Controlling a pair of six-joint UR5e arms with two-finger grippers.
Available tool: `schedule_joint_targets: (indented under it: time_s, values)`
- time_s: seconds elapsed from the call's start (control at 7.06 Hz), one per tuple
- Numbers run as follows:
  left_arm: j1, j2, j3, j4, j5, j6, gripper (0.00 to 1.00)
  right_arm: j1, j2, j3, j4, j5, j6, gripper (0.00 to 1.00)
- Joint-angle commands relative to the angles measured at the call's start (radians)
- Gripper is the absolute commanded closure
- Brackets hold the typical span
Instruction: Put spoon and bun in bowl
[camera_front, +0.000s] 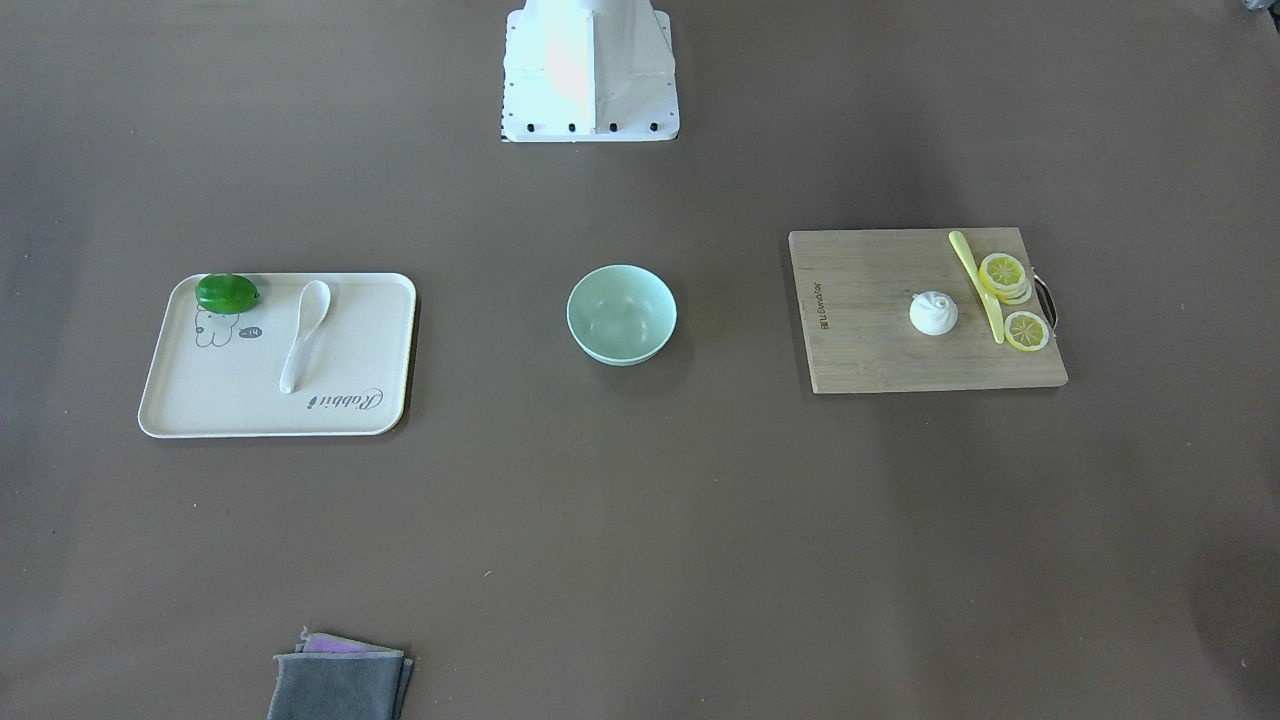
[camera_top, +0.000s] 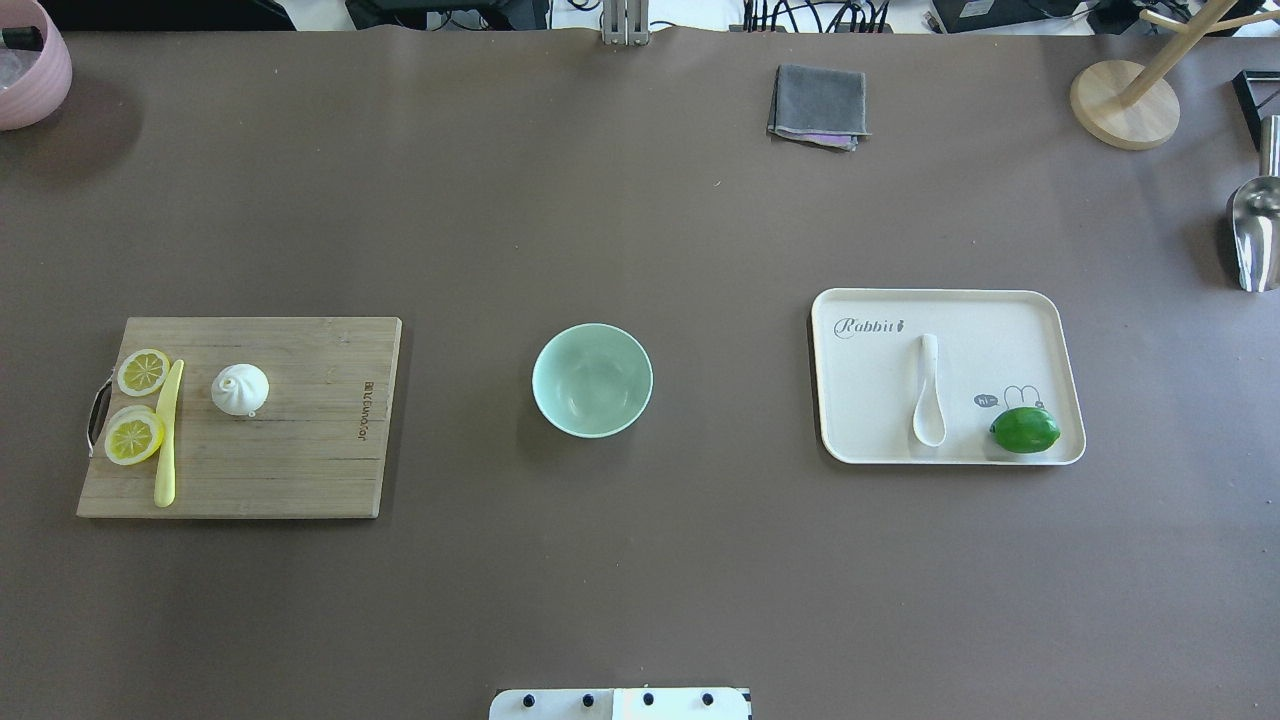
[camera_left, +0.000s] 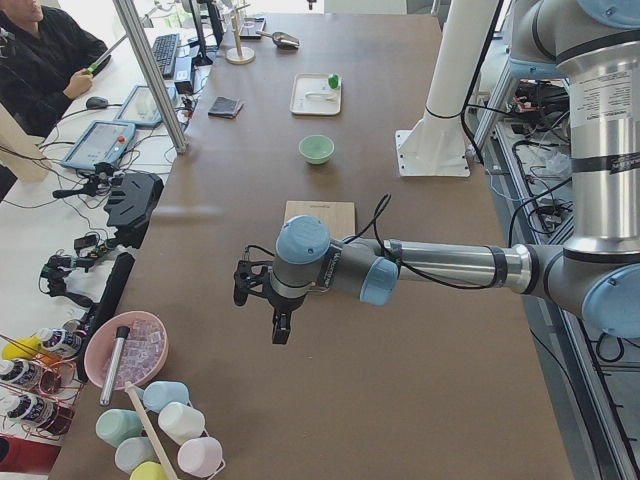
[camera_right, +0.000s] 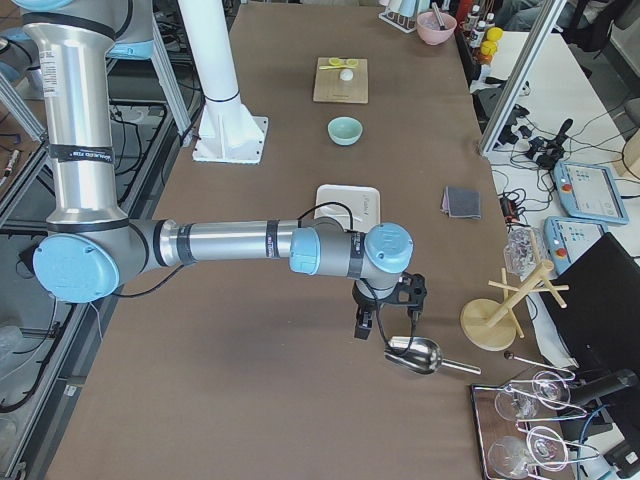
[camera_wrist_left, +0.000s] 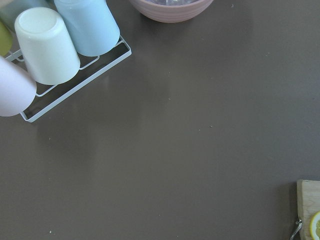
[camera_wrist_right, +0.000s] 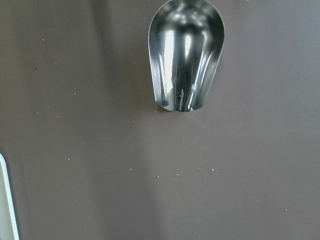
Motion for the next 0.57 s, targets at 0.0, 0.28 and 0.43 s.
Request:
schedule_joint_targets:
  time_s: [0.0, 0.28, 0.43]
  values:
    - [0.03, 0.0, 0.001, -0.024, 0.0, -0.006, 0.02, 0.0, 0.0, -0.001, 0.0, 0.0, 0.0, 0.0]
    - [0.03, 0.005, 0.001, -0.022, 0.001, -0.006, 0.02, 0.0, 0.0, -0.002, 0.0, 0.0, 0.0, 0.0]
    - [0.03, 0.003, 0.0, -0.022, 0.001, -0.007, 0.02, 0.0, -0.002, -0.005, 0.0, 0.0, -0.009, 0.0]
